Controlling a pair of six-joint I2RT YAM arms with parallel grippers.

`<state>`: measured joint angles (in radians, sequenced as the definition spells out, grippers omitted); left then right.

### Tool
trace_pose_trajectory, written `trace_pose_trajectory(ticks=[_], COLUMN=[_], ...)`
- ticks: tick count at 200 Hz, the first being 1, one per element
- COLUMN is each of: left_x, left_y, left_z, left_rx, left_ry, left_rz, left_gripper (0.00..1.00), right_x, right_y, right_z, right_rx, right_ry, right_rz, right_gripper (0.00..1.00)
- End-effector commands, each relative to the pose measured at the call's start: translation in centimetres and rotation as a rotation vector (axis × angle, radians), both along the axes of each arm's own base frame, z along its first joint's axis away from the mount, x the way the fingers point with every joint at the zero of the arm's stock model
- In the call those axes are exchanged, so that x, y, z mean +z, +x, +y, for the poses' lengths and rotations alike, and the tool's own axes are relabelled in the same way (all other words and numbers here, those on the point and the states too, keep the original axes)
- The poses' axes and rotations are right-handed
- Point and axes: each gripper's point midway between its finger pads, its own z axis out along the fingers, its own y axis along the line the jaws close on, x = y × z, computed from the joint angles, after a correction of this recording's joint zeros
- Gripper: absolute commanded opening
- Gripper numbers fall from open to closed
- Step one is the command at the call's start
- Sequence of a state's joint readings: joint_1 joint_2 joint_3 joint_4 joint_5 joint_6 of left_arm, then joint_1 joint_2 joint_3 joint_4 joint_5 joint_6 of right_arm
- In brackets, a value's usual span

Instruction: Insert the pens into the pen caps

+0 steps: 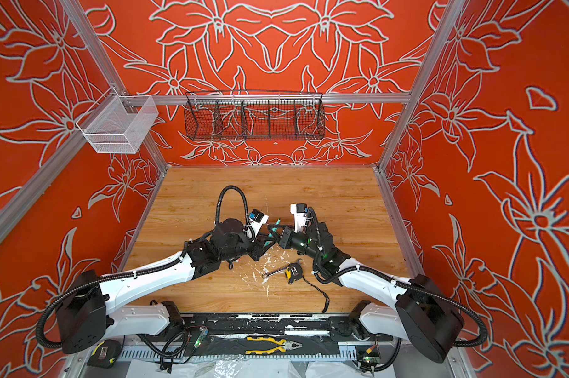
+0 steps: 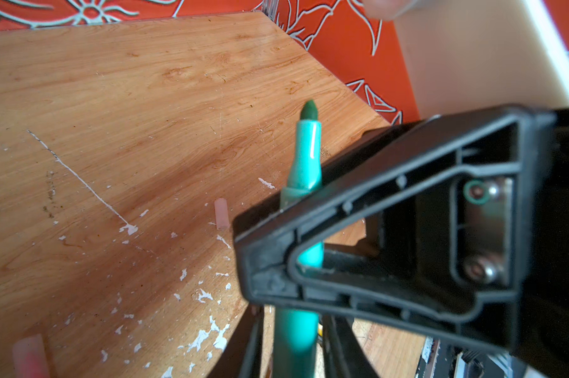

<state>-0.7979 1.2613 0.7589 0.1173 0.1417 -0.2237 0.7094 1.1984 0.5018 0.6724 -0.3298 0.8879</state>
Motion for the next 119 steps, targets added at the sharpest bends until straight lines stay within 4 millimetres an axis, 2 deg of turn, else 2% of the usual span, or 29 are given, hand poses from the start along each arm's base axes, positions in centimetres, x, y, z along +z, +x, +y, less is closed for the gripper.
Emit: trace_pose_trajectory(ticks=[1,13,30,35,54,70,99,119], left_x=[0.4,0.6,0.5,0.5,0.2,-0.5,-2.4,-3.1], left_y=[0.7,0.7,0.9,1.0,1.9,3.0,5.6,6.3], left_z=[-0.1,-0.3,-0.1,0.0,1.1,2.7,7.3,10.1], left_rx=[0.009,0.006,0.023,0.037,0.104,0.180,0.372,0.478], left_ry=[0.003,-0.003,-0.005,0.000,0.013,0.011,-0.013,-0.014], left_rz=[-0.028,-0.025,-0.018,-0.015,-0.009,0.028,0.136,0.153], left_gripper=[0.24,0.18,0.00,0.00,0.00,0.00,0.00,0.00], right_x=[-0.1,-0.4,-0.5,-0.5,-0.6,-1.2,-2.4,-4.4], right_y=[-0.3,-0.3,-0.2,-0.1,0.2,0.6,1.7,2.9], right_z=[0.2,0.4,0.6,0.6,0.3,-0.5,-3.1,-7.2], right_rx=[0.011,0.016,0.021,0.021,-0.002,-0.051,-0.190,-0.388], right_ry=[0.014,0.013,0.013,0.011,-0.023,-0.088,-0.236,-0.431], right_rz=[-0.002,0.004,0.010,0.012,0.007,0.016,0.057,0.134], right_gripper=[0.00,0.00,0.00,0.00,0.32,0.47,0.56,0.59])
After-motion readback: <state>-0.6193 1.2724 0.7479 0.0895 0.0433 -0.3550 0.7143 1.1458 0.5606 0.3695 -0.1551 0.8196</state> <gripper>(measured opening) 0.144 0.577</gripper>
